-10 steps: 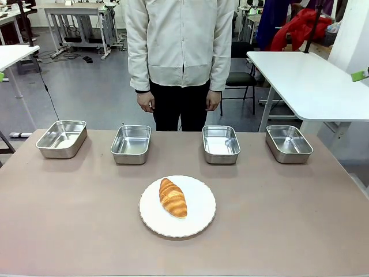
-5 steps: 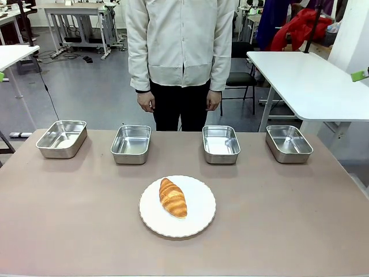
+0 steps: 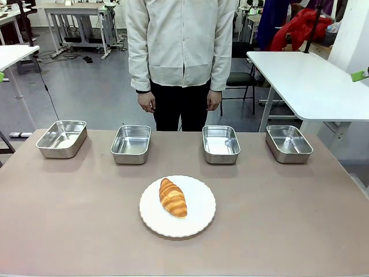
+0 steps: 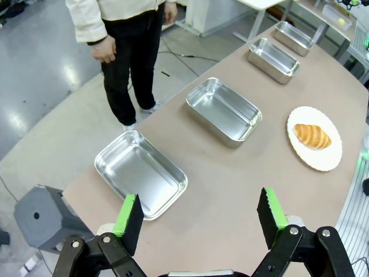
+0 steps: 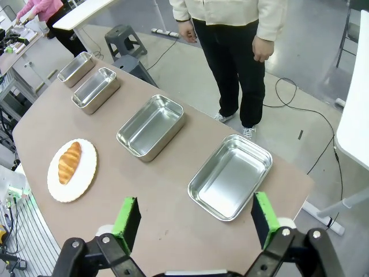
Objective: Place the bread in the container.
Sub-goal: Place the Butter Roll into the Airtight Container indicated by the human.
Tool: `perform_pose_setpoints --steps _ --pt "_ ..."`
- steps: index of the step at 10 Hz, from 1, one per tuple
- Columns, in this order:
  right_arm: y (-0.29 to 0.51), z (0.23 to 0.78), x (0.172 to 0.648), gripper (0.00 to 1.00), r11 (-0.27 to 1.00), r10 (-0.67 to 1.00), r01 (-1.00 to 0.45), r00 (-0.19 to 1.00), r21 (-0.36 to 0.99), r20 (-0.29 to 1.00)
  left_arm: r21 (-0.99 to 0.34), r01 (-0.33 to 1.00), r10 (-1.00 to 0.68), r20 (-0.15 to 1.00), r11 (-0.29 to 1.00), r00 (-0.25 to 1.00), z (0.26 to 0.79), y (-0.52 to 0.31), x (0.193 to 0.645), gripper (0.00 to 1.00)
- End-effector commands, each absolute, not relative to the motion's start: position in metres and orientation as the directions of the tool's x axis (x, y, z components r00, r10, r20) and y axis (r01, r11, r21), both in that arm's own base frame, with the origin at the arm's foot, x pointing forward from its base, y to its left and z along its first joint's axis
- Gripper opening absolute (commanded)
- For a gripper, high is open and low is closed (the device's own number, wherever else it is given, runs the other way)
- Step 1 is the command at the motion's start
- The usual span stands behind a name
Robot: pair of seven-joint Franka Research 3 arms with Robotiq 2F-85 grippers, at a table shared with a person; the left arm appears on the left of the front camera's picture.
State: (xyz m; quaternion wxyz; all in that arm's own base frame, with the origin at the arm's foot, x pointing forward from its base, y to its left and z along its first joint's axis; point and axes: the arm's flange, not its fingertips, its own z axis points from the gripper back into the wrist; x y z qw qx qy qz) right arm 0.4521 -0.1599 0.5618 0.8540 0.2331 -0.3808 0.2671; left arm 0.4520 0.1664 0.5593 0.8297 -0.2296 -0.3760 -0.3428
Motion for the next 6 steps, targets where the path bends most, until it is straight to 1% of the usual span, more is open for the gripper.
perform_pose_setpoints --steps 1,6 --pt "-0.1596 0.5620 0.4533 1.00 0.743 0.275 -0.641 0.557 0.195 0.784 -0.122 0.745 -0.396 0.784 0.656 0.477 0.5601 0.1661 0.4521 1.00" --pt "-0.1596 0.5620 0.4533 1.00 0.743 0.275 -0.641 0.557 0.195 0.784 -0.122 0.745 -0.396 0.784 0.656 0.477 0.5601 0.1661 0.4521 1.00"
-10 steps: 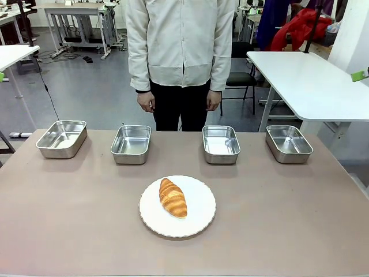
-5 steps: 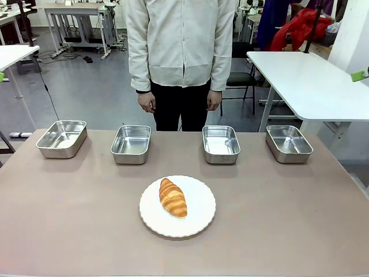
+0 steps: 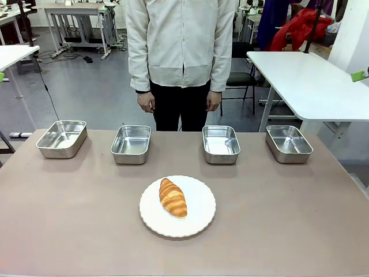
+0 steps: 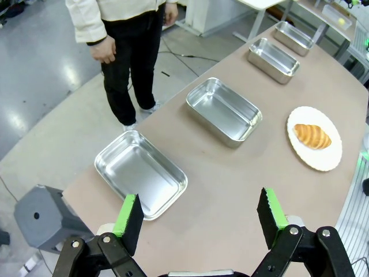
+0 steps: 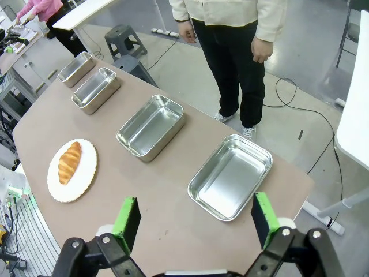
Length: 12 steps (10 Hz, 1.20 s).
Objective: Place the bread in the container.
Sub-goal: Place the Butter Roll into the Airtight Container indicated by the human.
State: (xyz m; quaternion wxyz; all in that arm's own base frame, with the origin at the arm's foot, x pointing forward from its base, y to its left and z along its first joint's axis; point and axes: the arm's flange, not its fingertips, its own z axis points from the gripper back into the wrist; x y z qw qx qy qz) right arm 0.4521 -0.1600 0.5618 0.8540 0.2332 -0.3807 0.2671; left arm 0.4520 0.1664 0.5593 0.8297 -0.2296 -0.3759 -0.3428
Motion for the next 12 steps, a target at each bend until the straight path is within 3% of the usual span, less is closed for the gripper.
perform_pose_setpoints --steps 1,12 --pt "-0.1596 0.5620 0.4533 1.00 0.743 0.275 -0.641 0.557 0.195 0.784 -0.122 0.745 -0.396 0.784 0.656 0.477 0.5601 0.1661 0.4521 1.00" --pt "-0.1596 0.5620 0.4533 1.00 0.743 0.275 -0.641 0.557 0.195 0.784 -0.122 0.745 -0.396 0.784 0.656 0.477 0.5601 0.1661 0.4521 1.00"
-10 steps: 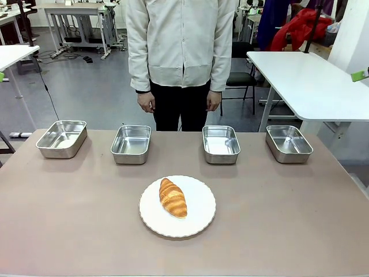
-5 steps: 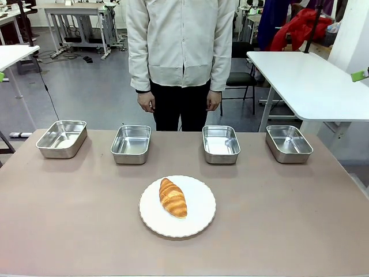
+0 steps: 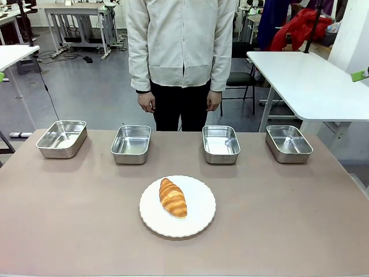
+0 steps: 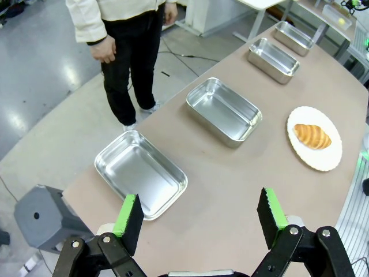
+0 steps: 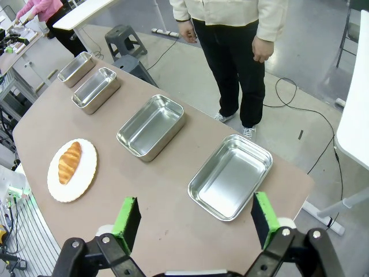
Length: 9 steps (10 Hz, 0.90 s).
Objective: Place the bread in the container.
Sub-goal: Place the Butter Roll into the Airtight Container indicated by the human.
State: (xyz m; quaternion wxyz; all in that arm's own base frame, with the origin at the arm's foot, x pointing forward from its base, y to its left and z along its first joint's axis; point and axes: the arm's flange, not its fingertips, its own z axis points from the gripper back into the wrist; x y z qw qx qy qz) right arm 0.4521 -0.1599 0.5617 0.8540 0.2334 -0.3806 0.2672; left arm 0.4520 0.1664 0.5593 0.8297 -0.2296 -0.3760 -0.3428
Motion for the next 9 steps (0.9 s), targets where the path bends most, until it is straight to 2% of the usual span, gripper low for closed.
perform_pose_setpoints --steps 1,9 --pt "-0.1596 0.5620 0.4533 1.00 0.743 0.275 -0.641 0.557 0.195 0.784 -0.122 0.745 -0.396 0.784 0.656 0.477 0.5601 0.1661 0.4521 1.00" --pt "-0.1596 0.5620 0.4533 1.00 0.743 0.275 -0.641 0.557 0.195 0.784 -0.122 0.745 -0.396 0.784 0.656 0.477 0.5601 0.1661 0.4521 1.00"
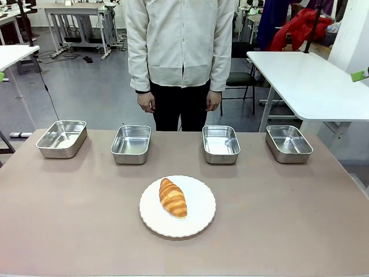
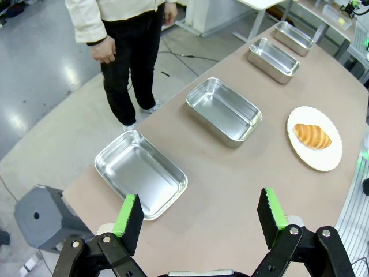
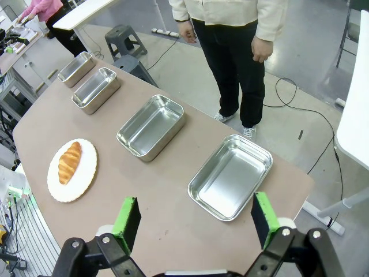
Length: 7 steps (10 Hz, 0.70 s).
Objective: Place the bread in the container.
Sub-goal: Place the Butter Roll into the Airtight Container indicated by the human.
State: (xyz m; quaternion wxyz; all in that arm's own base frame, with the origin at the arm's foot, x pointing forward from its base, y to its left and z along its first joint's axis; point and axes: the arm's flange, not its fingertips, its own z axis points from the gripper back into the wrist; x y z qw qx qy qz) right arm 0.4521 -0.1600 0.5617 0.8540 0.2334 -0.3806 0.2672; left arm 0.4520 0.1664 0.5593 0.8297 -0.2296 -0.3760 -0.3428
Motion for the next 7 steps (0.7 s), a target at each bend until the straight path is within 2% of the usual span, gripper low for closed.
perform_pose_setpoints --steps 1,7 --pt "-0.1596 0.5620 0.4533 1.00 0.743 0.275 -0.641 0.557 0.195 0.784 -0.122 0.745 -0.396 0.784 0.656 0.477 0.5601 0.1661 0.4521 1.00" --pt "-0.1596 0.5620 0.4533 1.00 0.743 0.275 -0.641 0.557 0.195 0.784 -0.122 0.745 -0.396 0.784 0.656 0.477 0.5601 0.1661 0.4521 1.00"
